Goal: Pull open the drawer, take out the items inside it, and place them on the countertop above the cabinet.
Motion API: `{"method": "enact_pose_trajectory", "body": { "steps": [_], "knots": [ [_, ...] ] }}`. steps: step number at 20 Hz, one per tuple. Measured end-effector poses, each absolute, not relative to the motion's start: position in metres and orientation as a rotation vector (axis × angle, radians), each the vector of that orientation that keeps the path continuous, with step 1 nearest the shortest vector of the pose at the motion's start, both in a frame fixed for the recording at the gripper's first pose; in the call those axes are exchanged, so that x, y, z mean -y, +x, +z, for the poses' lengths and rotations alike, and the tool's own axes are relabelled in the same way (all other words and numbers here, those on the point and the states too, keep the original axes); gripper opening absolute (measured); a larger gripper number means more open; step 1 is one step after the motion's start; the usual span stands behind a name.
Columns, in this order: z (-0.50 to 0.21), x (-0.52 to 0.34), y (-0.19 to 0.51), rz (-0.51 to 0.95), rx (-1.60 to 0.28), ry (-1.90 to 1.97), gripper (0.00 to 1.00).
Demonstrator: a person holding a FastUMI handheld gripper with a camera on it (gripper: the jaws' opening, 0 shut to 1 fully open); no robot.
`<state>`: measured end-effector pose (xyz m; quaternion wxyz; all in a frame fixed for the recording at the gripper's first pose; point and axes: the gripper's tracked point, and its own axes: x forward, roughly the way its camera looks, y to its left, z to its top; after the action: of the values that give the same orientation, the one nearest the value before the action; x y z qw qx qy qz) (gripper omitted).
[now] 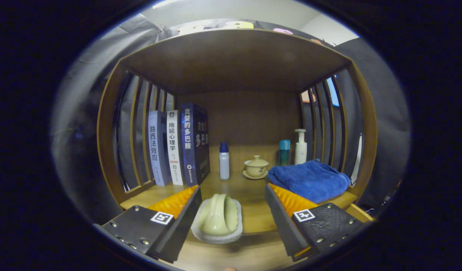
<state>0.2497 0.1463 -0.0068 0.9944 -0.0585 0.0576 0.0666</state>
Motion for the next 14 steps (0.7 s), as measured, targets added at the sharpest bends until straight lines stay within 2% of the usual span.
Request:
{"method": "enact_pose_trajectory", "body": {
  "steps": [10, 14],
  "knots": [
    [0.003, -0.147, 0.244, 0.149, -0.082, -0.118, 1.0],
    [0.027, -0.13, 0.227, 0.099, -0.022, -0.122, 1.0]
  ]
}}
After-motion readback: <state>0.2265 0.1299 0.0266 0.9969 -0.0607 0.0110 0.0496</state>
